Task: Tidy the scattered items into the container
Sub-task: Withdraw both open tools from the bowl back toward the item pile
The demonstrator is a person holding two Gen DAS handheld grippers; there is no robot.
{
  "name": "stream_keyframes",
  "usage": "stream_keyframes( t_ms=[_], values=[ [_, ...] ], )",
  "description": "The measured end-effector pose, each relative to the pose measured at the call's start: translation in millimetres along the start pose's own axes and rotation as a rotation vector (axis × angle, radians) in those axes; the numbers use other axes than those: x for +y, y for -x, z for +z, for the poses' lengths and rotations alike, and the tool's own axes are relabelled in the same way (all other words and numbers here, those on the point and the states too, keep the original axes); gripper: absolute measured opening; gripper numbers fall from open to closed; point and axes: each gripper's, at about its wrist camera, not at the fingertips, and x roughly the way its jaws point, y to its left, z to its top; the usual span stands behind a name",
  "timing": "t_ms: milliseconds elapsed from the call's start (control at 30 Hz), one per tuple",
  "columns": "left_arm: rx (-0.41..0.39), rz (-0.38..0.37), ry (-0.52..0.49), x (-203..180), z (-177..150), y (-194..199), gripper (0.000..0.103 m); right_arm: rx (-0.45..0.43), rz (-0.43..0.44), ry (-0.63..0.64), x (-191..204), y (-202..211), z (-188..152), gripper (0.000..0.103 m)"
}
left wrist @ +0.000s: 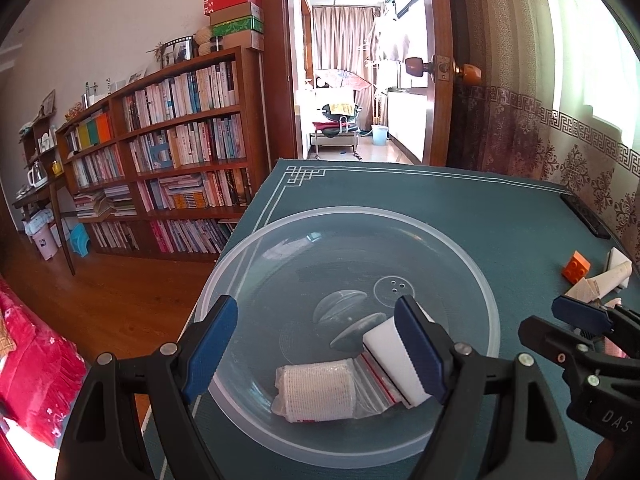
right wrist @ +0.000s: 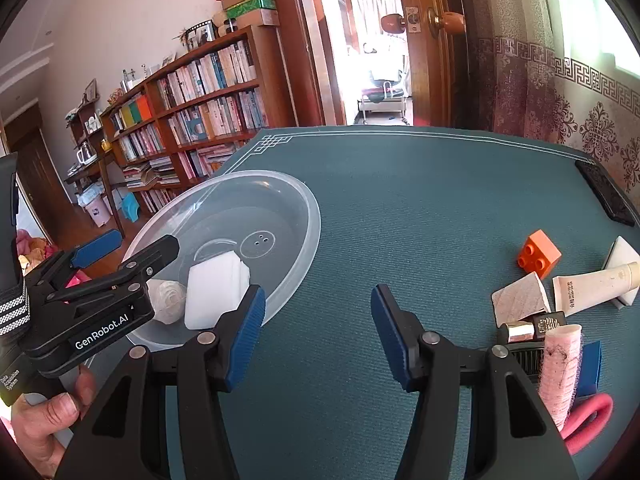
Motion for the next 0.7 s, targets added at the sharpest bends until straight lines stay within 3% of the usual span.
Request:
stream_keyframes(
  t_ms=[67, 133, 200, 700],
  values=[
    [0.002, 0.001, -0.008, -3.3, -0.4, 0.1, 0.084, 0.001, 0.001, -0.009, -5.0, 3.0, -2.5, 0.060],
    [0.007, 0.000, -0.014, -5.9, -1.2, -0.2, 0.084, -0.003, -0.003, -0.021, -10.7, 6.7, -4.9, 0.069],
    [0.009, -0.003, -0.014, -7.4, -1.6, 0.3, 0.084, -0.014, -0.015, -0.029, -15.8, 11.8, -8.2, 0.071],
    [0.018, -0.002, -0.028, -21.8, -4.1, 1.7, 0.084, 0.001, -0.097, -0.054, -53.5, 34.7, -32.6, 0.071]
  ],
)
